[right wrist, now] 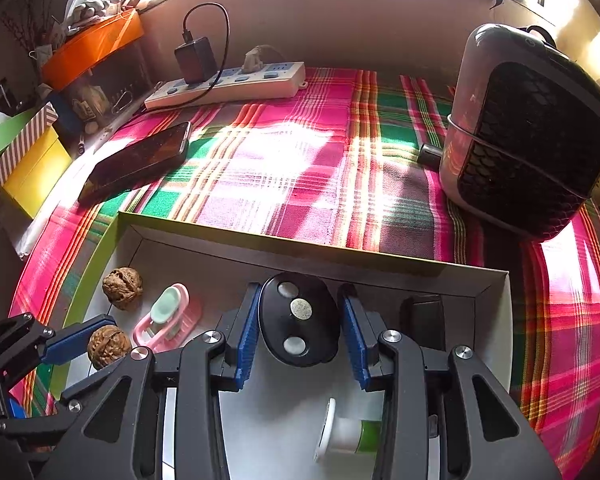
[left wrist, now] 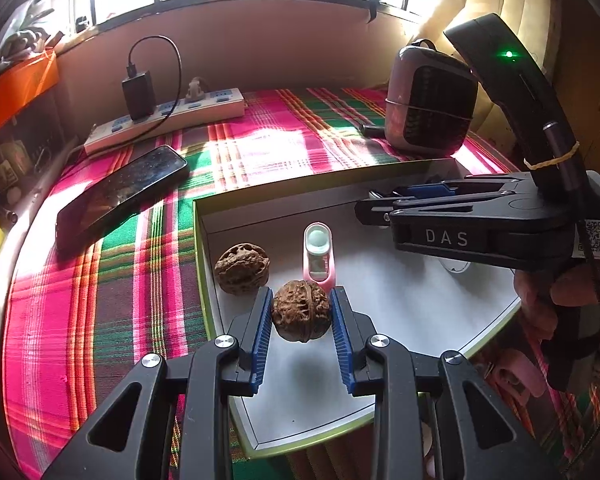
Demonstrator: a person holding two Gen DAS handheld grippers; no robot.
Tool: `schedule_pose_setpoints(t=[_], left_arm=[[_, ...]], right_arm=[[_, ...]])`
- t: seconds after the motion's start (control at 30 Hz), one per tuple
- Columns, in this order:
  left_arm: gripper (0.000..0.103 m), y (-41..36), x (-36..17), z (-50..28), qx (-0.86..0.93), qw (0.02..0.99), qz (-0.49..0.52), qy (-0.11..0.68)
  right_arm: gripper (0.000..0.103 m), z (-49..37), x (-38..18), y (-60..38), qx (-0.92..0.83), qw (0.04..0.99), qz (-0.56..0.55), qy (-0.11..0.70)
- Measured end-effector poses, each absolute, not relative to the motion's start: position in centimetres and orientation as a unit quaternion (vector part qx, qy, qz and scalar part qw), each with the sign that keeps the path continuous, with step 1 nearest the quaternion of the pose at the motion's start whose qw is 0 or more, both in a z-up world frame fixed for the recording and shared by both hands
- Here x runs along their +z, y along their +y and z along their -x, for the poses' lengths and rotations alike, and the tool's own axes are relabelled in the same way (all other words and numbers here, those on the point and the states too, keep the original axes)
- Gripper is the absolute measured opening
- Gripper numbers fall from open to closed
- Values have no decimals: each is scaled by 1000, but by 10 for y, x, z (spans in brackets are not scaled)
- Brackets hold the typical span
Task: Organize objects
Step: 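Lower the walnut and puck into the tray and open both grippers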
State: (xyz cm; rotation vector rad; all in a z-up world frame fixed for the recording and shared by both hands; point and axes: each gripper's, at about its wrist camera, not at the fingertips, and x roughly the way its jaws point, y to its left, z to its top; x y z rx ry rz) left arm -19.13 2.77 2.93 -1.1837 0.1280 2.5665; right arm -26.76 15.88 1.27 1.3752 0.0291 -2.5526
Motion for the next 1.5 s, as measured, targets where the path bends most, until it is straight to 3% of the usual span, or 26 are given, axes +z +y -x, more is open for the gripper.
schedule_pose_setpoints(t=[0.67, 1.03, 1.5], left_arm=[[28, 28, 29, 190, 896, 156, 414, 44], [29, 29, 29, 189, 895, 157, 414, 42], [37, 23, 37, 174, 898, 144, 414, 37]], right_arm=[[41, 268, 12, 160, -876, 111, -470, 5], [48, 266, 12, 162, -877, 105, -469, 0], [52, 246, 29, 163, -889, 102, -447, 1]])
